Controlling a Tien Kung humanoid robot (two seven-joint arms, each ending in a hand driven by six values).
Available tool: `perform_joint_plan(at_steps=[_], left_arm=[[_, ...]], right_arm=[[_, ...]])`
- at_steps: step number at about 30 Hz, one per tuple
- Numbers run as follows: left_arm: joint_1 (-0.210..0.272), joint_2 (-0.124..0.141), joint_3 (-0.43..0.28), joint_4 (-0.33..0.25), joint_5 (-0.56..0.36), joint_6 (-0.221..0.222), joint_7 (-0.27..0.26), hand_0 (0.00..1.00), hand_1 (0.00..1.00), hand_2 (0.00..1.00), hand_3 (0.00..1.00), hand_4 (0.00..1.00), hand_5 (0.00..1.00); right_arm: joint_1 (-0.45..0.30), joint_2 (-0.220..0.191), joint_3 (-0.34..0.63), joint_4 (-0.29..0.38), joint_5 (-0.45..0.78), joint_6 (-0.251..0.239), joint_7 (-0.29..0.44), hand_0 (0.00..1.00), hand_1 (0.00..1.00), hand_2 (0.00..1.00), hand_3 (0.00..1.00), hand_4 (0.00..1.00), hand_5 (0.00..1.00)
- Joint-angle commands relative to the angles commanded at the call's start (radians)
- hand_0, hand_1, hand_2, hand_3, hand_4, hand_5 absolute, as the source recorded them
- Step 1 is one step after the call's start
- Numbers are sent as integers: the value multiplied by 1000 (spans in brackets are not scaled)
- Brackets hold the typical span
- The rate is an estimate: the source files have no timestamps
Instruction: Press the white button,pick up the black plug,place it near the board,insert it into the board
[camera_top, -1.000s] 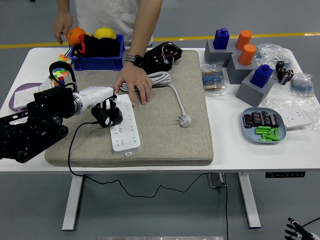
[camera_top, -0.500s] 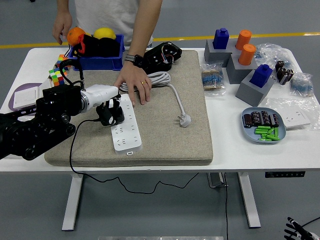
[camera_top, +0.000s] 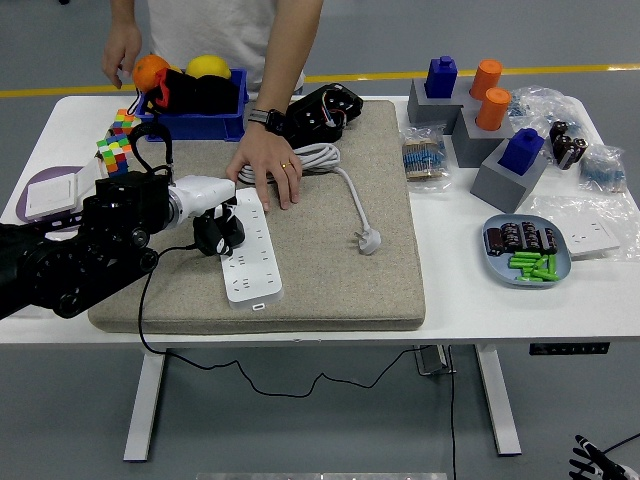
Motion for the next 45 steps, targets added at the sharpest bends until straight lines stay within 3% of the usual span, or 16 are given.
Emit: perform_joint_plan(at_steps=[12,13,18,19,24,25,30,31,42,43,45], left_arm=[[13,17,-51,-22,-6,-6,-14,301,248,292,300,694,2],[16,19,-57,-24,-8,-7,-13,268,334,385,315,883,2],[25,26,-82,-33,-20,-22,6,268,334,385,315,883,2],[26,28,-84,-35,-25,-25,7,293,419,429,297,937,2],[32,30,-86,-40,-28,-29,9,293,419,429,297,937,2],[32,30,-86,-41,-28,-30,9,354,558,518,331,972,2],[31,31,-81,-43,-17,-28,7,354,558,518,331,972,2],[31,31,-80,-43,-11,-27,6,379,595,565,418,982,2],[36,36,-96,-64,13,-10,-11,388,606,573,421,994,2],[37,37,-104,-69,13,-11,-10,465,692,649,493,998,2],[40,41,-117,-81,9,-14,-8,465,692,649,493,998,2]], right_arm=[[-2,0,-6,0,-2,-1,0,791,680,672,643,740,551],[-2,-1,-6,0,-2,-1,0,791,681,671,643,740,550],[-4,-1,-7,0,-3,-2,1,791,681,671,643,740,550],[-4,0,-7,0,-3,-1,1,791,680,671,643,740,550],[-7,1,-4,0,-6,-1,0,791,680,671,643,740,550],[-7,2,-3,0,-6,-1,0,793,679,671,641,740,551],[-5,2,1,0,-7,-1,2,793,679,671,641,740,551],[-5,2,2,0,-7,-2,2,792,679,671,639,740,550],[-6,3,7,0,-9,-1,2,794,680,671,639,740,549],[-6,3,7,0,-9,-1,2,794,679,671,638,740,548],[-6,3,7,0,-9,-1,2,794,679,671,638,740,548]])
